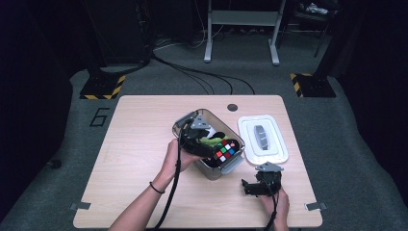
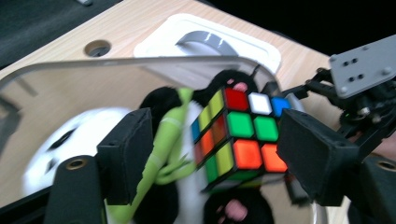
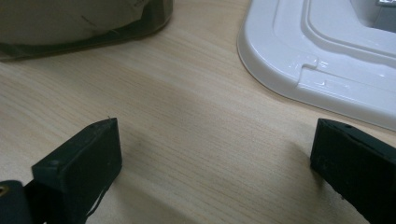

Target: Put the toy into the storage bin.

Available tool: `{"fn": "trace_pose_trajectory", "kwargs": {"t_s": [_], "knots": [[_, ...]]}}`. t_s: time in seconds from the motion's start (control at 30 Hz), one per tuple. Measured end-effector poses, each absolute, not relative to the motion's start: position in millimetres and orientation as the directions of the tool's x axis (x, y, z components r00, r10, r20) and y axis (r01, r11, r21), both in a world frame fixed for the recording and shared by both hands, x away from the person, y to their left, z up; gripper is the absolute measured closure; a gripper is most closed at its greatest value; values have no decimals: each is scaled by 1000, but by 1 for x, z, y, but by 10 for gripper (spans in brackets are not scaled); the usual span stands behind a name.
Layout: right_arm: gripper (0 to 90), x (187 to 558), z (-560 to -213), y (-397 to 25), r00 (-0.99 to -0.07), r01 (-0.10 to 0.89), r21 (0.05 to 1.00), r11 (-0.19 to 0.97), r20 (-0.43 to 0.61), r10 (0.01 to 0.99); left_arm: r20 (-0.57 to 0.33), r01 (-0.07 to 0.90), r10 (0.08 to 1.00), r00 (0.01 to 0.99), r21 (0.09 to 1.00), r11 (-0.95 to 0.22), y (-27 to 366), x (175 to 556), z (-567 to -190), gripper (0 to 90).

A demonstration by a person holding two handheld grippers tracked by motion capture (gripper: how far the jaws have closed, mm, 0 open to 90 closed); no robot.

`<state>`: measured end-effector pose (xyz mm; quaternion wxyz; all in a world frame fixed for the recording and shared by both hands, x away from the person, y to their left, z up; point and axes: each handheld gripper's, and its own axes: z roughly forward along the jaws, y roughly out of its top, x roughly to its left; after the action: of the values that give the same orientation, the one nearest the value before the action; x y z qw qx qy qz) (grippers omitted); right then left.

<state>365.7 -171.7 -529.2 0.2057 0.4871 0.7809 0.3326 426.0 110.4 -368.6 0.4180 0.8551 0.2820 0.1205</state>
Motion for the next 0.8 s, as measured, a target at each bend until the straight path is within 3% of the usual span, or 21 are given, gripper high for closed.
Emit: {"fn": "trace_pose_trajectory", "kwargs": {"t_s": [0.23, 0.8], "knots": [[13, 366, -529, -172, -441, 624, 720, 304, 3, 898, -30, 411, 628, 778, 780, -472, 137, 423, -368, 160], [17, 366, -529, -172, -437, 625, 721, 301, 3, 899, -34, 510, 760, 649, 760, -402, 221, 428, -388, 73]]}}
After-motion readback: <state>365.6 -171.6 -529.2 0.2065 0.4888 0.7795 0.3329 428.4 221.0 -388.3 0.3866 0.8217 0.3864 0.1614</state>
